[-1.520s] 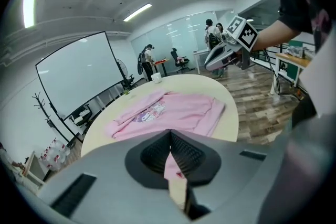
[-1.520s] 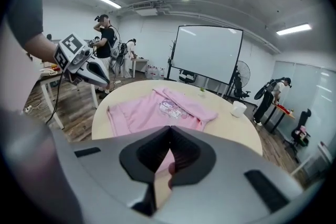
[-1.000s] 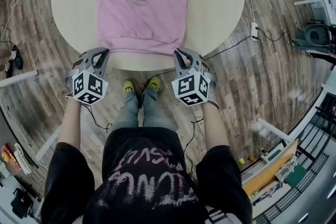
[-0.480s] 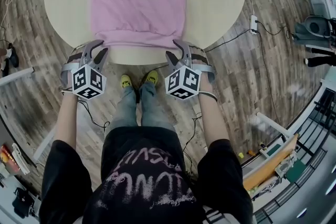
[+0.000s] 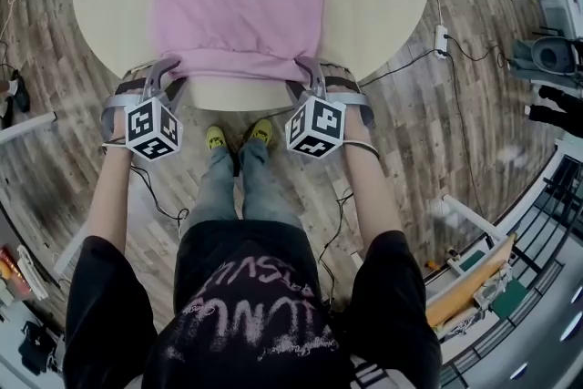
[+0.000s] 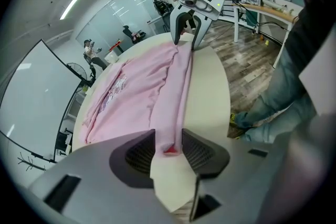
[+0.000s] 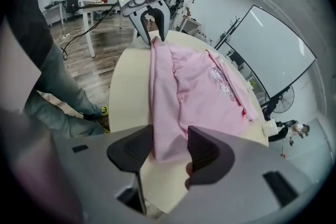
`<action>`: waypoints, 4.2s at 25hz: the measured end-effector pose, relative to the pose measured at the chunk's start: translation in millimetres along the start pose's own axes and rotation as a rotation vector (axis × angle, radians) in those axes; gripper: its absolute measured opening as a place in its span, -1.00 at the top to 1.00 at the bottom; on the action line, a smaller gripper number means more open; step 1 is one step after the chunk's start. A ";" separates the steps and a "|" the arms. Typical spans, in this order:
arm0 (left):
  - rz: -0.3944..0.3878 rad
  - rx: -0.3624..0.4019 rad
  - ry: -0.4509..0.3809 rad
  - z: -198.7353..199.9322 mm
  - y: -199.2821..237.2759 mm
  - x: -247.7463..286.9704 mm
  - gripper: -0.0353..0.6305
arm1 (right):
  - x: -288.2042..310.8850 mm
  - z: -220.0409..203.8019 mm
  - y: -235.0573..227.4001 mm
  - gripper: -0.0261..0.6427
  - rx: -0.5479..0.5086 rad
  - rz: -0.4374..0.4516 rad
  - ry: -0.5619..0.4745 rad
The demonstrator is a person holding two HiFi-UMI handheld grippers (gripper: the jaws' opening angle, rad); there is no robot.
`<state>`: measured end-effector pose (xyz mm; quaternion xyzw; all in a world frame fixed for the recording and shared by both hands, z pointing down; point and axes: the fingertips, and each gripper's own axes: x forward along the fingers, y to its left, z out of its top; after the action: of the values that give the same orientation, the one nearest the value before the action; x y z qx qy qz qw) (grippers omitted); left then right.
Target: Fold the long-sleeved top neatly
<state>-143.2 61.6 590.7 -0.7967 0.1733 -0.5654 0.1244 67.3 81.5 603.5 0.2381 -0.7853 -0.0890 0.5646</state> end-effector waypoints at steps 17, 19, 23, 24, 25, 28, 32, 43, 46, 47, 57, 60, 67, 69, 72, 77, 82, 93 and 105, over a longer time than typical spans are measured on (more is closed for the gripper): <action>-0.141 0.033 0.024 -2.8 -5.0 9.9 0.51 | 4.4 -2.5 5.9 0.59 0.022 0.190 0.000; -0.145 0.039 0.028 -4.8 -4.7 10.3 0.55 | 6.4 -4.2 3.1 0.69 0.009 0.174 0.007; -0.147 0.032 0.030 -6.3 -4.6 11.0 0.61 | 8.6 -5.6 2.9 0.79 0.019 0.178 0.014; -0.146 0.033 0.031 -6.1 -4.2 10.8 0.65 | 8.6 -5.8 2.6 0.81 0.022 0.179 0.014; -0.146 0.032 0.032 -6.2 -3.7 10.4 0.68 | 8.5 -5.9 2.2 0.82 0.026 0.179 0.013; -0.145 0.025 0.032 -6.9 -3.5 6.0 0.79 | 6.3 -6.2 2.7 0.82 0.035 0.184 0.010; -0.164 0.018 0.029 -7.7 -9.6 -5.5 0.81 | -3.0 -7.6 5.3 0.83 0.061 0.189 -0.002; -0.278 -0.017 0.035 -19.9 -57.1 -26.6 0.82 | -23.6 -11.7 42.6 0.83 0.077 0.282 0.001; -0.245 -0.019 0.008 -12.4 -53.4 -38.7 0.82 | -36.6 -9.0 41.3 0.83 0.072 0.247 -0.026; -0.244 -0.028 0.003 -11.6 -52.0 -39.3 0.82 | -37.9 -9.9 39.4 0.83 0.081 0.242 -0.031; -0.408 -0.027 0.011 -14.7 -104.8 -45.3 0.82 | -49.4 -17.4 82.7 0.83 0.105 0.419 -0.024; -0.502 -0.014 0.008 -6.8 -119.8 -60.5 0.82 | -69.3 -18.7 95.0 0.83 0.094 0.512 -0.040; -0.520 0.045 -0.024 30.2 -90.8 -102.8 0.82 | -116.9 -5.8 59.1 0.83 0.039 0.570 -0.131; -0.487 0.045 -0.044 40.9 -67.0 -111.1 0.82 | -124.7 0.3 34.5 0.83 0.023 0.549 -0.157; -0.454 0.028 -0.067 49.1 -28.0 -118.7 0.82 | -132.5 10.5 -3.4 0.83 0.003 0.513 -0.188; -0.392 -0.014 -0.104 54.0 39.2 -119.8 0.82 | -134.0 26.9 -60.2 0.83 -0.007 0.471 -0.214; -0.356 -0.022 -0.125 50.5 102.2 -111.3 0.82 | -118.5 46.8 -114.2 0.83 -0.010 0.426 -0.215; -0.377 -0.064 -0.160 38.9 223.2 -64.3 0.82 | -58.3 76.1 -232.9 0.83 0.011 0.372 -0.162; -0.428 -0.081 -0.153 28.2 303.1 6.1 0.82 | 14.1 79.9 -303.8 0.83 0.051 0.385 -0.105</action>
<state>-155.8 -216.3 467.1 -0.8602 0.0132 -0.5095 -0.0175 72.6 -200.0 463.6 0.0926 -0.8467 0.0284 0.5232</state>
